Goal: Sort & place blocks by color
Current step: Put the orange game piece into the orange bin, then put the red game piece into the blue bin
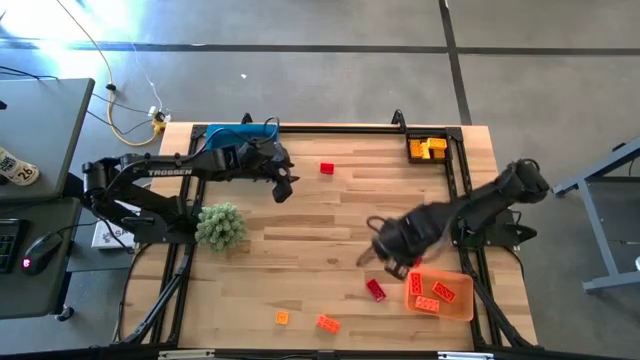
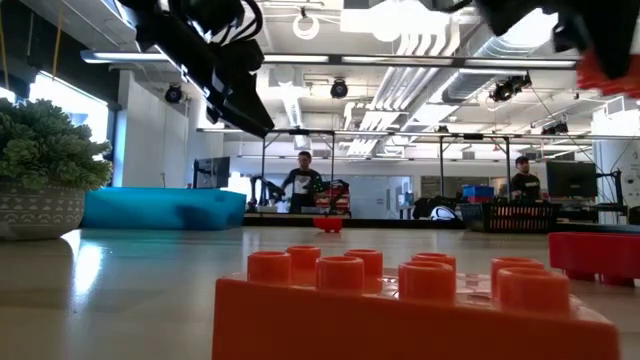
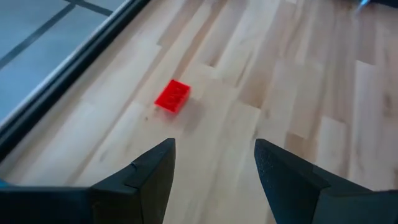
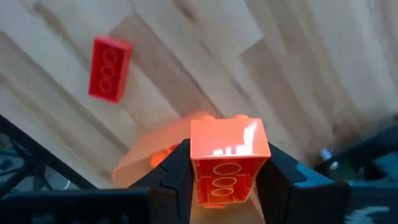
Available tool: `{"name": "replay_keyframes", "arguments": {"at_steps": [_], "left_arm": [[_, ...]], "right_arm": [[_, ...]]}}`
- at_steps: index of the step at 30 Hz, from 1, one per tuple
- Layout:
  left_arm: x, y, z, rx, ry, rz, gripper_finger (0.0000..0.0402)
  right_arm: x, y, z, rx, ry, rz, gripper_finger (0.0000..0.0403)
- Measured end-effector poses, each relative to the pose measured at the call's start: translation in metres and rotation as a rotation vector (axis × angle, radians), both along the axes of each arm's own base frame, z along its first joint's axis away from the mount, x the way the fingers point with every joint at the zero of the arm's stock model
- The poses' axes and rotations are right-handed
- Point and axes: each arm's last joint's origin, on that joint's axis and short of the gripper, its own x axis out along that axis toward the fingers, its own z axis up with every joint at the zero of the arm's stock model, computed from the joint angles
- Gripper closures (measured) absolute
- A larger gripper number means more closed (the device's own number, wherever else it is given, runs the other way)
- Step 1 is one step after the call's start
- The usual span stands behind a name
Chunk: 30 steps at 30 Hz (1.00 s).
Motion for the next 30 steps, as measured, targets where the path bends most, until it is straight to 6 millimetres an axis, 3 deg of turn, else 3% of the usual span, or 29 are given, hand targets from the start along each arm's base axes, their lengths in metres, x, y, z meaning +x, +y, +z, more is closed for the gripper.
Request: {"name": "replay_keyframes", "arguments": {"at_steps": [8, 19, 26, 30], "left_arm": [[0.011, -0.026, 0.000, -0.041, -0.021, -0.066, 0.0194], [0.022, -0.066, 0.000, -0.139, -0.055, -0.134, 0.0194], [0.025, -0.091, 0.000, -0.235, -0.078, -0.142, 0.0194], [0.026, -0.106, 0.000, -0.278, -0.084, -0.159, 0.0194]], "right_arm": [[-0.034, 0.049, -0.017, -0.070, 0.047, 0.050, 0.0296], [-0.065, 0.078, -0.065, 0.040, 0.110, 0.176, 0.0295], [-0.074, 0.082, -0.074, 0.028, 0.120, 0.217, 0.0215], [-0.075, 0.081, -0.074, 0.032, 0.114, 0.287, 0.0191]]}}
